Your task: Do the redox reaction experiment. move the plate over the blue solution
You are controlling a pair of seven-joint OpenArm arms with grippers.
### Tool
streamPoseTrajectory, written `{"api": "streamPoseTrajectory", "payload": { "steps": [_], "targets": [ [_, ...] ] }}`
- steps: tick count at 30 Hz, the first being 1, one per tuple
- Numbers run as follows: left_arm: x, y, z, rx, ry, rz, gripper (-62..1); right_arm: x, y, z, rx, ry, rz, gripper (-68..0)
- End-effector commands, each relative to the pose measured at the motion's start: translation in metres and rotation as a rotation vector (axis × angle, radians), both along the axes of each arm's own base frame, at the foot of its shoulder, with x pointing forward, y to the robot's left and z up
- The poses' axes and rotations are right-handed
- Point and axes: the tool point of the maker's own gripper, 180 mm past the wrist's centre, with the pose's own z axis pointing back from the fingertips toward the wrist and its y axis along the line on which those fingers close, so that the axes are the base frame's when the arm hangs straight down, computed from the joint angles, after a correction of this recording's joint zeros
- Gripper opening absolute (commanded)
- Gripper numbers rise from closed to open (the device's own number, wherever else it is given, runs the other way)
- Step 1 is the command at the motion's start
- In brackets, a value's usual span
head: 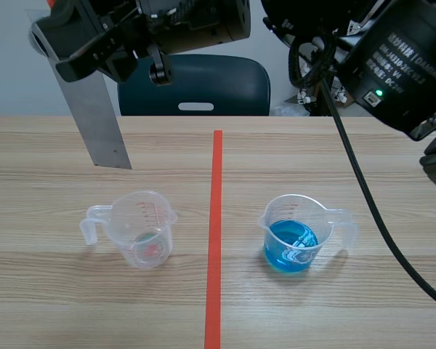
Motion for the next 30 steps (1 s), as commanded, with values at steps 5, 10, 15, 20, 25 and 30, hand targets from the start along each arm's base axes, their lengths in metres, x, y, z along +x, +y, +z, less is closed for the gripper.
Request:
{"api": "streamPoseTrajectory", "payload": {
  "steps": [5, 10, 15, 20, 25, 30],
  "targets": [
    [-0.002, 0.002, 0.01, -0.008, -0.051, 0.004, 1.4, 0.004, 0.0, 0.013, 0.022, -0.026, -0.001, -66.9],
    [-0.001, 0.002, 0.01, -0.043, -0.039, -0.005, 1.4, 0.004, 0.0, 0.013, 0.022, -0.026, -0.001, -66.9],
    [-0.001, 0.002, 0.01, -0.056, -0.034, -0.008, 1.4, 0.004, 0.0, 0.013, 0.022, -0.026, -0.001, -66.9],
    [-0.002, 0.002, 0.01, -0.055, -0.034, -0.008, 1.4, 0.004, 0.0, 0.013, 0.022, -0.026, -0.001, -66.9],
    [-0.002, 0.002, 0.01, -0.055, -0.034, -0.008, 1.4, 0.006, -0.005, 0.009, 0.01, -0.021, -0.01, -66.9],
    [-0.002, 0.002, 0.01, -0.054, -0.034, -0.008, 1.4, 0.013, -0.018, 0.007, 0.008, -0.031, -0.029, -66.9]
  ]
}}
